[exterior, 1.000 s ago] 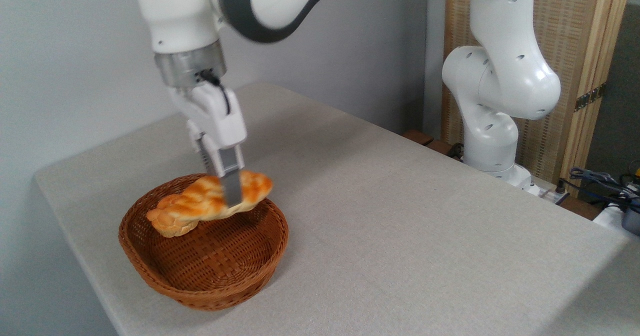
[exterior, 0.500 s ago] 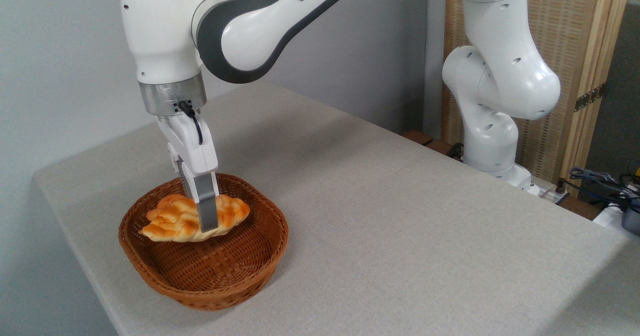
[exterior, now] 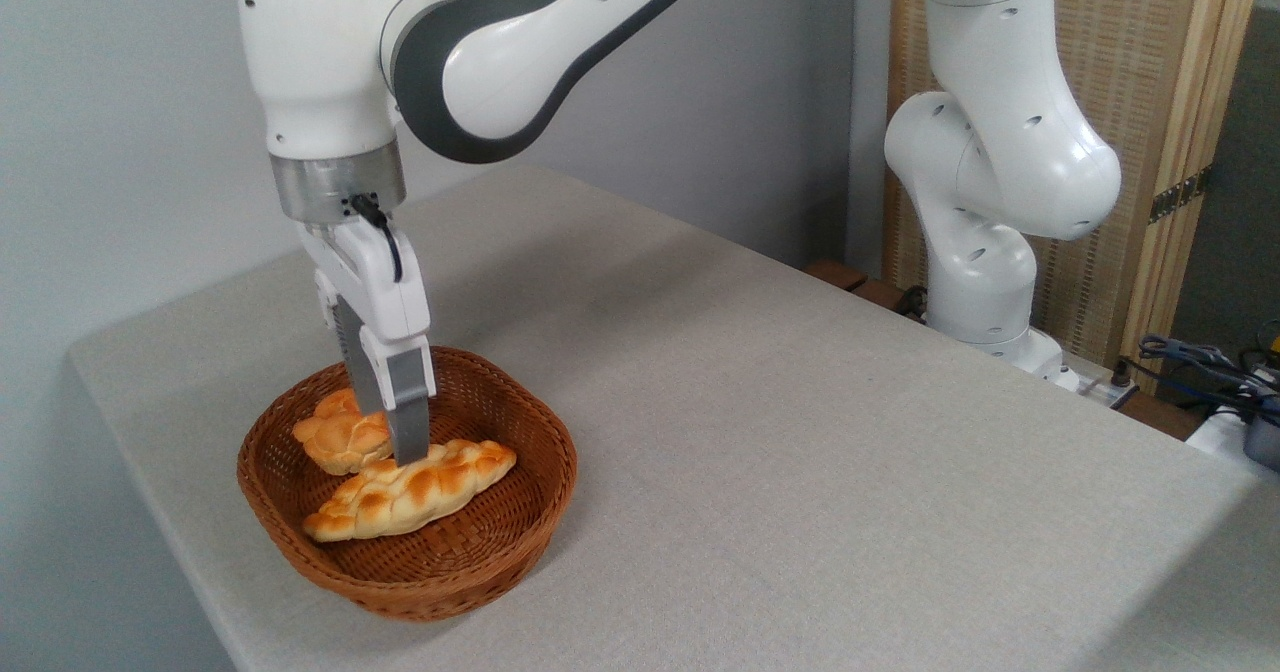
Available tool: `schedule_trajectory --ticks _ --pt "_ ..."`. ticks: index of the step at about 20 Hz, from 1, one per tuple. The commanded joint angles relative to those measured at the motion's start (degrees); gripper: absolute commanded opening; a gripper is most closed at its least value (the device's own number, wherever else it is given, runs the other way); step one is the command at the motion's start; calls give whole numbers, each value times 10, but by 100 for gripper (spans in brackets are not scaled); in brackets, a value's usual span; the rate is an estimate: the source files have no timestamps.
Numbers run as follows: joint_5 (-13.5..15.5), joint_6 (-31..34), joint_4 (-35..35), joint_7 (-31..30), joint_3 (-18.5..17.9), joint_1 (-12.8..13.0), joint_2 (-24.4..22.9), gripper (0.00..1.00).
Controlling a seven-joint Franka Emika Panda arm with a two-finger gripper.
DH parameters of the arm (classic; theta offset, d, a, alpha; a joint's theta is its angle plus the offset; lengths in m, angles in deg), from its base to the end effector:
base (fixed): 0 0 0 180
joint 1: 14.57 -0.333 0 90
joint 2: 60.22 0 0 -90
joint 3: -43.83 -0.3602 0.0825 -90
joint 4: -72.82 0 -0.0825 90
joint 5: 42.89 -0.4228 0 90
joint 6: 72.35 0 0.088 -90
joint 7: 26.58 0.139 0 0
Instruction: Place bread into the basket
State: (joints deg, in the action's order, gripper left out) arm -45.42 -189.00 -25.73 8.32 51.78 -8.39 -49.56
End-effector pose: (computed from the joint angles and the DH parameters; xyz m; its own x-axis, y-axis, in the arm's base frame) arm 0.6608 -0.1568 0.4852 0.6392 -0.7627 0.0984 -0.7578 -0.6465 -0.0883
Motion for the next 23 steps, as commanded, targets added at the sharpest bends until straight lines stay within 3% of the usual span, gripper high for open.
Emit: schedule_trajectory --ticks 1,4,10,23 --pt "43 9 -2 -14 -7 -19 -48 100" --pt "41 68 3 -12 -14 -33 -86 100" --pt "39 229 63 29 -94 -28 -105 100" --pt "34 239 71 28 -98 -28 -104 100"
